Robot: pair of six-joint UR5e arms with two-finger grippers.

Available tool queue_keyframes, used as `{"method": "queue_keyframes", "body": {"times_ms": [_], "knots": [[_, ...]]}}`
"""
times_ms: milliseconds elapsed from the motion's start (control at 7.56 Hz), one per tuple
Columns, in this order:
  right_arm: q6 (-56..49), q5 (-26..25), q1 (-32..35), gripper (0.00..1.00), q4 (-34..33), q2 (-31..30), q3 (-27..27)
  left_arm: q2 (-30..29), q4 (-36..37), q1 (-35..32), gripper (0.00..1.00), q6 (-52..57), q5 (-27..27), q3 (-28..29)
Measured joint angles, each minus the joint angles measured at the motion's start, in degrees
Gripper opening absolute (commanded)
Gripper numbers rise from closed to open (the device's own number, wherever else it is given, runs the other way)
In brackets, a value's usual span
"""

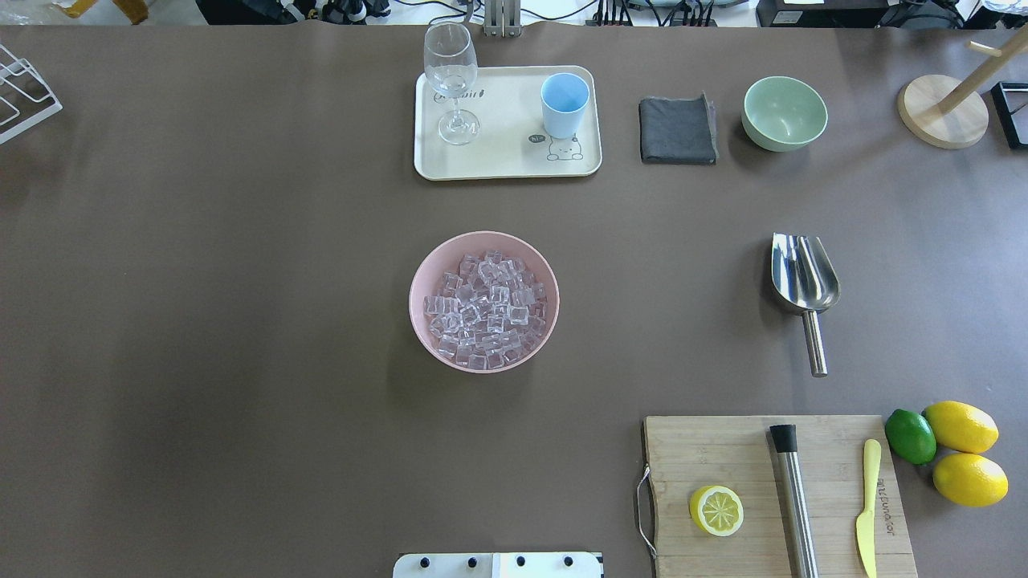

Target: Put ice in cup with scoop

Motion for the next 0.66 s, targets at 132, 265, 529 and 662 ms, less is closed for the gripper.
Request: {"method": "queue_keyframes", "body": {"times_ms": [132,265,529,662], "knots": [[4.39,0.68,-2.14,1.00,0.34,0.74,1.18,-0.70,-0.05,1.29,0.98,0.16,0.01,-0.01],[10.42,0.90,-5.38,1.00,2.62,1.45,2.35,-1.24,-0.07,2.06,0.98,0.20,-0.04,-0.18],[27.07,1.14,-12.41,1.00,10.70,2.04,3.44,-2.82,0.00,2.96,0.98,-0.13,-0.31,-1.05],[34.50,1.03,-16.24,1.00,13.43,2.15,4.69,-3.74,-0.01,3.97,0.98,-0.26,-0.41,-1.77]]}}
